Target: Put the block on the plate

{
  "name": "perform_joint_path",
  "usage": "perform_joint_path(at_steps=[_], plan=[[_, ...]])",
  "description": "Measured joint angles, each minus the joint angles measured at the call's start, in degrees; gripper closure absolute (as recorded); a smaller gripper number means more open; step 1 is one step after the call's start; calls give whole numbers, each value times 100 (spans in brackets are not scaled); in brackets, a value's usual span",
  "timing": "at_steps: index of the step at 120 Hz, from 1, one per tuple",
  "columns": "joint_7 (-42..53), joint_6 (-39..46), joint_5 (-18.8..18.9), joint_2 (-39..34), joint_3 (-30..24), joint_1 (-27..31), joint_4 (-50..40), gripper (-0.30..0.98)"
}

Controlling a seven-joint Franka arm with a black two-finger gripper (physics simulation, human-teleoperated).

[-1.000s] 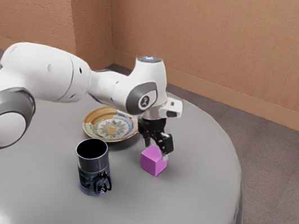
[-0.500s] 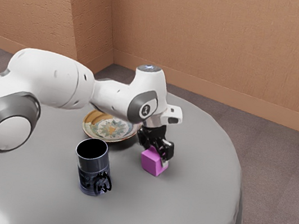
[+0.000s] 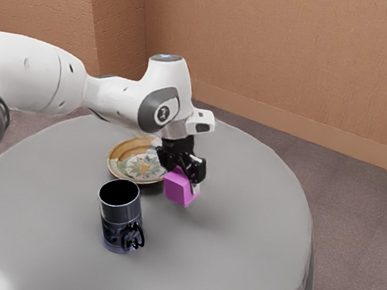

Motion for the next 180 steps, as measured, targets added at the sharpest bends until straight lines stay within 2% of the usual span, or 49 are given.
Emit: perform_joint_path(at_steps=[25, 56, 105, 130, 157, 180], plan=[[146, -360, 26, -461, 37, 421, -123, 32], [427, -736, 397, -558, 461, 662, 121, 31], [741, -868, 433, 843, 529, 1064, 1653, 31], [833, -839, 396, 1300, 528, 1086, 1817, 31], [921, -834, 350, 1385, 530, 1072, 1896, 13], [982, -873, 333, 1092, 445, 1054, 1851, 5]])
